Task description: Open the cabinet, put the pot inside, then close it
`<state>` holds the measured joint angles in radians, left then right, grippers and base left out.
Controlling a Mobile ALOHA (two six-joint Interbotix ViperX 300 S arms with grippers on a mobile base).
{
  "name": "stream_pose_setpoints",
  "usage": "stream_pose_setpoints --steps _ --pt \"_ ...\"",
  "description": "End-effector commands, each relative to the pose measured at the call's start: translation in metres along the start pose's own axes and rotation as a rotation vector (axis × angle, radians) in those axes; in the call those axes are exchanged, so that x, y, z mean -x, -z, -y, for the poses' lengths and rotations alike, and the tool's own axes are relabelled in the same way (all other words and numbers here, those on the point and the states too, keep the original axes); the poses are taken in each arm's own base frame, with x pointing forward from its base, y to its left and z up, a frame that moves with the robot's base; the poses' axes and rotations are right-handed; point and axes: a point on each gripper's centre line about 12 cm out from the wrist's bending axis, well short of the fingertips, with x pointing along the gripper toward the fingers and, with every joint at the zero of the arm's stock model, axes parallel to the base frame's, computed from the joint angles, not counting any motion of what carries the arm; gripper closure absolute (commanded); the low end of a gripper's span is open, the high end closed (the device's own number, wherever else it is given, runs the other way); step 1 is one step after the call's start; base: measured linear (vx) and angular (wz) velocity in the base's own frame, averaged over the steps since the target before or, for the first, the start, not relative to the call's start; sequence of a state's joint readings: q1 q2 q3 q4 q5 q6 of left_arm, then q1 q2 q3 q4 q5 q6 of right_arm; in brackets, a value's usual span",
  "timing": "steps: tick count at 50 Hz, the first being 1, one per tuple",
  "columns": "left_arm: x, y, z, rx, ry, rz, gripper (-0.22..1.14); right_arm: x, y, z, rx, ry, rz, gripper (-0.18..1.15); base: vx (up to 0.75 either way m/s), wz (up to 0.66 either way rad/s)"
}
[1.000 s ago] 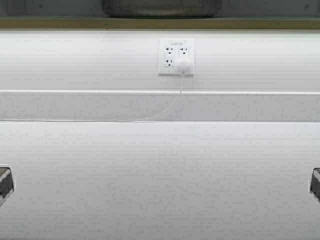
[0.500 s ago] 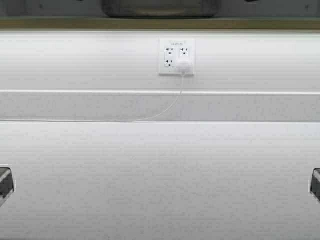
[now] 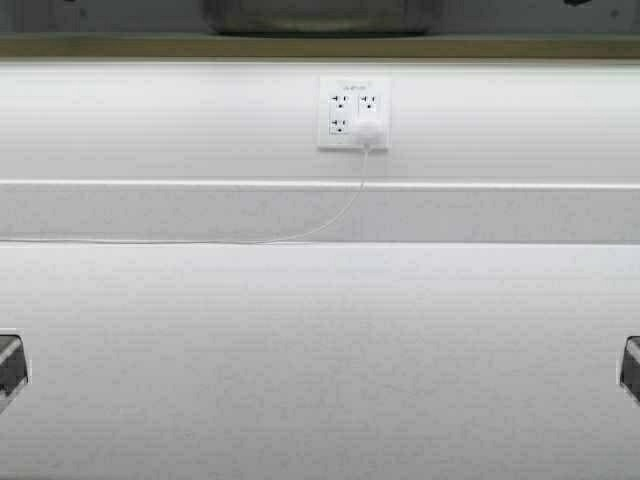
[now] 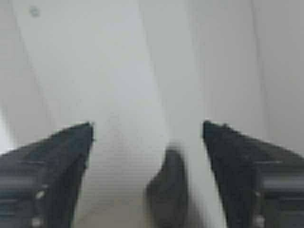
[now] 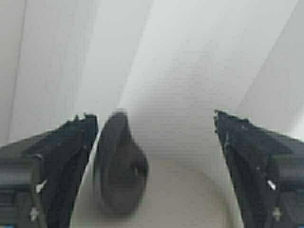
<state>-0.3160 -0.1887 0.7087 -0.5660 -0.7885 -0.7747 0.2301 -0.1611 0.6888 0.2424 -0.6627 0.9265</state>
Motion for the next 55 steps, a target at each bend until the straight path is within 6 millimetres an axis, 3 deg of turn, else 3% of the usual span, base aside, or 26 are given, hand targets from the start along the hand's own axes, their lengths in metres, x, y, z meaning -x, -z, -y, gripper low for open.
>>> stream_pose_setpoints --steps 1,6,12,17,20,27,32,55 --pt "0.021 0.004 -0.003 -0.217 0.014 -0.099 0.17 0.028 -0.009 -0.01 0.175 -0.014 -0.028 -0.02 0.0 0.0" --pt "0.04 0.004 -0.018 -0.36 -0.039 -0.158 0.54 0.049 -0.004 -0.006 0.332 0.018 -0.102 0.12 0.0 0.0" --pt "0.061 0.007 -0.036 -0.519 -0.1 -0.251 0.97 0.067 0.004 0.006 0.503 0.106 -0.231 0.51 0.0 0.0" --pt "0.072 0.013 -0.05 -0.66 -0.141 -0.344 0.95 0.075 0.015 0.009 0.622 0.154 -0.348 0.9 -0.01 0.0" --pt "0.082 0.021 -0.056 -0.764 -0.132 -0.406 0.87 0.079 0.027 0.01 0.702 0.155 -0.427 1.03 -0.01 0.0" --pt "0.099 0.04 -0.05 -0.924 -0.04 -0.485 0.88 0.09 0.049 0.01 0.819 0.117 -0.53 0.89 -0.02 -0.02" --pt "0.108 0.048 -0.044 -0.953 0.003 -0.52 0.89 0.094 0.053 0.012 0.825 0.111 -0.545 0.9 -0.04 -0.03" --pt "0.123 0.043 -0.031 -0.944 0.031 -0.57 0.89 0.104 0.057 0.007 0.899 0.102 -0.613 0.91 -0.13 -0.04"
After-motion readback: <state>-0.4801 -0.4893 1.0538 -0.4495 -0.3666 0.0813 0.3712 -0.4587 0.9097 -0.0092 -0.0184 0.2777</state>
